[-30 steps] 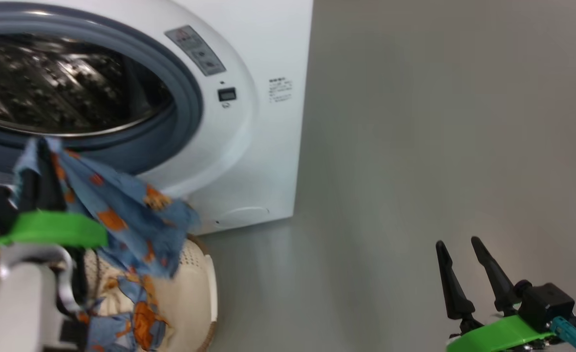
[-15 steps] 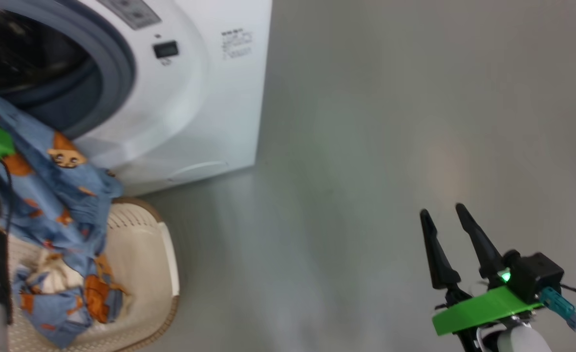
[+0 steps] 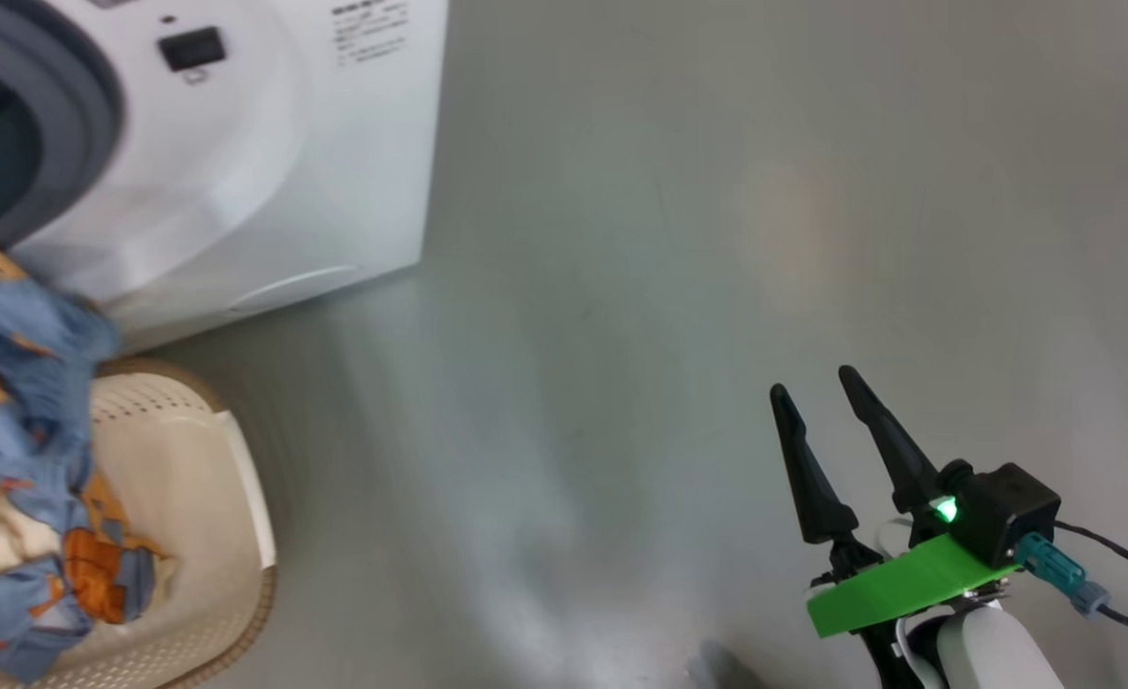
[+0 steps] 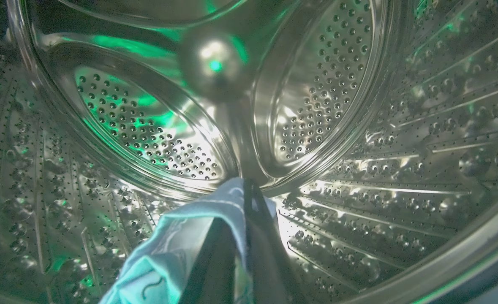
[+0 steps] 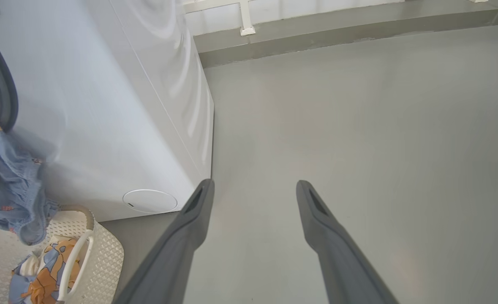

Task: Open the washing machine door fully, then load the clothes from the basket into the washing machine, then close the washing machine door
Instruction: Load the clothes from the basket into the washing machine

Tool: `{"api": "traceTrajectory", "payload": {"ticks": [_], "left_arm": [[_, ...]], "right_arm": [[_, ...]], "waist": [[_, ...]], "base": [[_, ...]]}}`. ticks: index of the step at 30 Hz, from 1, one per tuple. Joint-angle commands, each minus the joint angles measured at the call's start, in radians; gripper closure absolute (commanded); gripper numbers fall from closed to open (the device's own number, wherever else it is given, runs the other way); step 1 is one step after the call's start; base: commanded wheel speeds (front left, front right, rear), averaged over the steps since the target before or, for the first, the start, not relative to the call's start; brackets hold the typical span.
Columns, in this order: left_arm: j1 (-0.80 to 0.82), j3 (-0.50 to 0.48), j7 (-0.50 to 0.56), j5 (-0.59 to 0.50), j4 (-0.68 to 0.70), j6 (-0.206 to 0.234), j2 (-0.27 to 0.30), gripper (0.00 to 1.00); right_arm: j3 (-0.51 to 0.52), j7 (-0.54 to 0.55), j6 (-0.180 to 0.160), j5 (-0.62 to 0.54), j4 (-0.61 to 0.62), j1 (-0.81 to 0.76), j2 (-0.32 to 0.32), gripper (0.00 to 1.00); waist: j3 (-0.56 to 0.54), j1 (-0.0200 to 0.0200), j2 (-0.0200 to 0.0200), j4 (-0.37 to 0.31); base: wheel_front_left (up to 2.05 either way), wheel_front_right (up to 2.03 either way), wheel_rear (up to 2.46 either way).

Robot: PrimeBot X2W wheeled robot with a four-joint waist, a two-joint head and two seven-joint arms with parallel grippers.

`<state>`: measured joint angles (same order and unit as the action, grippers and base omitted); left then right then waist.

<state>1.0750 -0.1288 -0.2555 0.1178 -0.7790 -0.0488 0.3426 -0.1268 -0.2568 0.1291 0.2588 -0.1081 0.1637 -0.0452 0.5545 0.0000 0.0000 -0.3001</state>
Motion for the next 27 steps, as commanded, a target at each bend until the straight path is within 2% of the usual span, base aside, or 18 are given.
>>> {"api": "traceTrajectory", "payload": {"ticks": [1,9,16,17,18,20,21,23,27], "left_arm": [[0.047,-0.012,-0.006,-0.016,0.02,-0.003,0.066,1.0],[0.169,0.001,-0.006,-0.039,-0.001,-0.004,0.099,1.0],[0.2,0.046,-0.006,-0.085,-0.14,0.012,0.122,1.0],[0.204,0.052,-0.006,-0.091,-0.167,0.019,0.124,0.93],[0.21,0.057,-0.006,-0.096,-0.195,0.026,0.124,0.76],[0.22,0.067,0.002,-0.104,-0.246,0.037,0.124,0.56],[0.225,0.071,0.007,-0.106,-0.27,0.041,0.123,0.28],[0.234,0.077,0.016,-0.106,-0.308,0.045,0.12,0.0],[0.252,0.086,0.03,-0.104,-0.382,0.06,0.118,0.0]], "right_arm": [[-0.029,-0.005,0.002,0.012,0.018,0.004,-0.005,0.0],[-0.041,-0.005,0.002,0.021,0.025,0.012,-0.005,0.0],[-0.052,-0.005,0.002,0.034,0.018,0.008,-0.005,0.0],[-0.053,-0.005,0.002,0.036,0.016,0.007,-0.005,0.0],[-0.054,-0.005,0.002,0.037,0.015,0.006,-0.005,0.0],[-0.054,-0.005,0.002,0.038,0.012,0.006,-0.005,0.0],[-0.053,-0.005,0.002,0.038,0.01,0.006,-0.005,0.0],[-0.049,-0.005,0.002,0.036,0.01,0.006,-0.005,0.0],[-0.039,-0.005,0.002,0.032,0.008,0.005,-0.005,0.0]], "waist": [[0.033,0.0,0.0,-0.029],[0.088,0.0,0.0,-0.053],[0.089,0.0,0.0,-0.054],[0.085,0.0,0.0,-0.053],[0.082,0.0,0.0,-0.052],[0.074,0.0,0.0,-0.051],[0.07,0.0,0.0,-0.051],[0.061,0.0,0.0,-0.049],[0.04,0.0,0.0,-0.045]], "base": [[0.0,0.0,0.0],[0.0,0.0,0.0],[0.0,0.0,0.0],[0.0,0.0,0.0],[0.0,0.0,0.0],[0.0,0.0,0.0],[0.0,0.0,0.0],[0.0,0.0,0.0],[0.0,0.0,0.0]]}}
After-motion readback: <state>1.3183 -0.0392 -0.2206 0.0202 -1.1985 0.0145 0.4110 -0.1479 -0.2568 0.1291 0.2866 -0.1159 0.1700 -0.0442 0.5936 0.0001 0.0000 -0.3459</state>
